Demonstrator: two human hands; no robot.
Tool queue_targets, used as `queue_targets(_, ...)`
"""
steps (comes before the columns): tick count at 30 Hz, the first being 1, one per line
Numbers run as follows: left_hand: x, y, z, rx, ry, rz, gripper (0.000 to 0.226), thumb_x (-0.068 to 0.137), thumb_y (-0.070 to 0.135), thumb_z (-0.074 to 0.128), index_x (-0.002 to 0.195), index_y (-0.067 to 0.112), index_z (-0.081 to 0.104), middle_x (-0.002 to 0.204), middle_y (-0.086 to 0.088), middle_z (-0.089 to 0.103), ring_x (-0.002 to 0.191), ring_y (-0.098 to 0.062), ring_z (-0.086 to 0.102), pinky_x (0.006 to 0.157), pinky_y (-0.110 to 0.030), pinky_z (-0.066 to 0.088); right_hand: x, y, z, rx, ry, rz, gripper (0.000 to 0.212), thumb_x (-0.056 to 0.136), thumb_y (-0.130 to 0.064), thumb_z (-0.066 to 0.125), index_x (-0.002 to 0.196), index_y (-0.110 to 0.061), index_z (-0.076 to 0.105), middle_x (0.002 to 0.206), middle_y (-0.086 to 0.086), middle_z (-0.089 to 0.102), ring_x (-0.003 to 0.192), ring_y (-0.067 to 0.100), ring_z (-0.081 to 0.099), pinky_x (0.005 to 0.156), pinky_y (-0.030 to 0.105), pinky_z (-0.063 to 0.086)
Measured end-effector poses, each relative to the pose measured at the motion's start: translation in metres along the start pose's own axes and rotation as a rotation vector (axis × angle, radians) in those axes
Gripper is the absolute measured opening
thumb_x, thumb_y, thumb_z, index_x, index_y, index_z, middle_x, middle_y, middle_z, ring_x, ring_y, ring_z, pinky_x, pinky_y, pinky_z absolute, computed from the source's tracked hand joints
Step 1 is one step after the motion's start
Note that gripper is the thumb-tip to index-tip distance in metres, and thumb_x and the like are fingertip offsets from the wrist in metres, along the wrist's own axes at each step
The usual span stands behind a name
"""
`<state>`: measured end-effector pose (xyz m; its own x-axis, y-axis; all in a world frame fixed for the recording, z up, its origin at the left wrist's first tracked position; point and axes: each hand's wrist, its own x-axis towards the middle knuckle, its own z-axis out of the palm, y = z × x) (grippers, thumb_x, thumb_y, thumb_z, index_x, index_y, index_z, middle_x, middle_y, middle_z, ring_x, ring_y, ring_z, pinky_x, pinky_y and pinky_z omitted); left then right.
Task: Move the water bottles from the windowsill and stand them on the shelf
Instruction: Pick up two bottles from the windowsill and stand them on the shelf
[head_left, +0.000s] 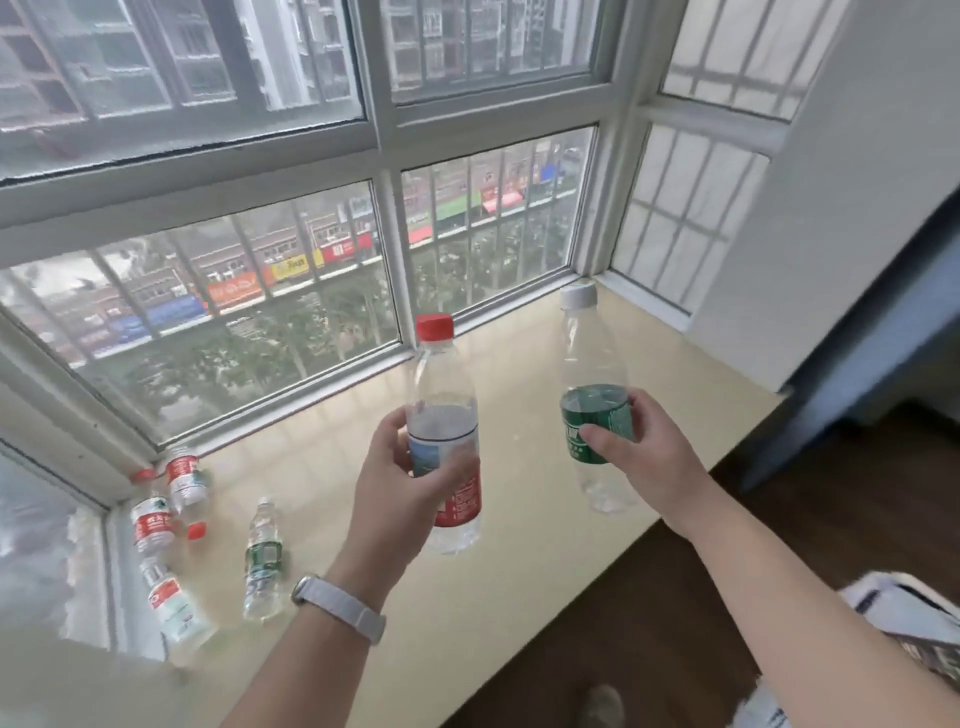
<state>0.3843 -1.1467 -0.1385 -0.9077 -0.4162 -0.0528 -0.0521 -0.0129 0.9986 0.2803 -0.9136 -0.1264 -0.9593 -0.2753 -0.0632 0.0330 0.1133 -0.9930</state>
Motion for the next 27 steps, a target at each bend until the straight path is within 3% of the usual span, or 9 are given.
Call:
queue_targets(10, 0.045, 0.024, 0.159, 0.059, -0.205, -0.015, 0.056, 0.063, 0.022, 0.084, 0.111, 0.033, 0.059, 0.096, -0.003, 0.076, 0.084, -0.019, 0.074, 0.073, -0.036, 0.059, 0.010, 0.014, -0.143, 0.045, 0.218, 0.016, 0.034, 0.083, -0.018, 0.076, 0.111, -0.025, 0.059, 0.106, -0.004, 0.070, 0.095, 0.006, 0.069, 0.079, 0.024, 0.052)
queue_targets(15, 0.064, 0.038, 0.247, 0.098, -0.305, 0.006, 0.060, 0.059, 0.023, 0.084, 0.113, 0.027, 0.059, 0.094, -0.003, 0.077, 0.079, -0.016, 0.075, 0.065, -0.026, 0.055, 0.017, 0.017, -0.212, 0.131, 0.308, -0.002, 0.029, 0.086, -0.007, 0.072, 0.110, -0.018, 0.058, 0.107, 0.006, 0.068, 0.084, 0.002, 0.070, 0.066, 0.015, 0.053)
queue_targets(19, 0.072, 0.043, 0.315, 0.106, -0.387, 0.028, 0.067, 0.058, 0.024, 0.086, 0.119, 0.025, 0.058, 0.097, -0.004, 0.077, 0.083, -0.020, 0.075, 0.068, -0.028, 0.057, 0.017, 0.022, -0.270, 0.150, 0.397, -0.015, 0.039, 0.077, -0.026, 0.081, 0.111, -0.024, 0.061, 0.106, 0.001, 0.072, 0.094, 0.010, 0.071, 0.081, 0.030, 0.055)
queue_targets(21, 0.071, 0.044, 0.347, 0.122, -0.436, 0.039, 0.067, 0.060, 0.023, 0.085, 0.121, 0.024, 0.058, 0.098, -0.004, 0.077, 0.084, -0.019, 0.075, 0.069, -0.029, 0.057, 0.014, 0.028, -0.298, 0.162, 0.447, -0.024, 0.039, 0.076, -0.027, 0.082, 0.109, -0.026, 0.061, 0.106, -0.001, 0.072, 0.097, 0.013, 0.070, 0.088, 0.036, 0.054)
queue_targets(24, 0.069, 0.040, 0.387, 0.145, -0.507, 0.045, 0.066, 0.061, 0.024, 0.085, 0.121, 0.024, 0.058, 0.098, -0.004, 0.077, 0.088, -0.024, 0.075, 0.076, -0.037, 0.058, 0.002, 0.036, -0.331, 0.166, 0.509, -0.026, 0.034, 0.082, -0.020, 0.078, 0.109, -0.027, 0.060, 0.104, -0.003, 0.072, 0.096, 0.011, 0.070, 0.090, 0.039, 0.055)
queue_targets(27, 0.068, 0.036, 0.421, 0.165, -0.580, 0.042, 0.068, 0.066, 0.022, 0.088, 0.126, 0.022, 0.056, 0.102, -0.006, 0.076, 0.092, -0.027, 0.074, 0.084, -0.046, 0.059, -0.012, 0.043, -0.358, 0.161, 0.577, -0.007, 0.037, 0.073, -0.036, 0.082, 0.104, -0.039, 0.062, 0.104, -0.004, 0.073, 0.097, 0.016, 0.070, 0.091, 0.050, 0.055)
